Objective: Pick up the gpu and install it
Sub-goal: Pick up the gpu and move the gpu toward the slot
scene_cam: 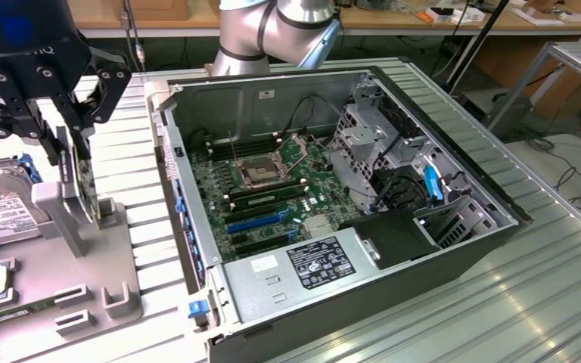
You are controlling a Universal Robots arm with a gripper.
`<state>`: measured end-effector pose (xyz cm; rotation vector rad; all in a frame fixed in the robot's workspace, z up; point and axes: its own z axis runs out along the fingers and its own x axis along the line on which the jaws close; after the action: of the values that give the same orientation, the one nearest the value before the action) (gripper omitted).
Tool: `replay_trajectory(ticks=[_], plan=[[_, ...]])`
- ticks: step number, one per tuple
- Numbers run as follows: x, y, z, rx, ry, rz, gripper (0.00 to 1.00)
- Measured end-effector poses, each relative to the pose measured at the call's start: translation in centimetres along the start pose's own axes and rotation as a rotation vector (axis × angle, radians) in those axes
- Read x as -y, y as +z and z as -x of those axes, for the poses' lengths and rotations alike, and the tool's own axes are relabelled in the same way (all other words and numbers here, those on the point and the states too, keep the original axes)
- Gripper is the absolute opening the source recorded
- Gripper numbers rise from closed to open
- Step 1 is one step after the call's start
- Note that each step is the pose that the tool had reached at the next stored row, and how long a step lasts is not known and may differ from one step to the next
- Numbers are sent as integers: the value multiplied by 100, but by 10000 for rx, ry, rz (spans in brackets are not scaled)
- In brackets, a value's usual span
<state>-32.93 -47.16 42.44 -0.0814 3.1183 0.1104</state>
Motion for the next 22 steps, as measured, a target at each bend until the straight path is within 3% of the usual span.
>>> replay_trajectory(ticks=[22], plan=[[-1,6,238,0,0,-4,27]])
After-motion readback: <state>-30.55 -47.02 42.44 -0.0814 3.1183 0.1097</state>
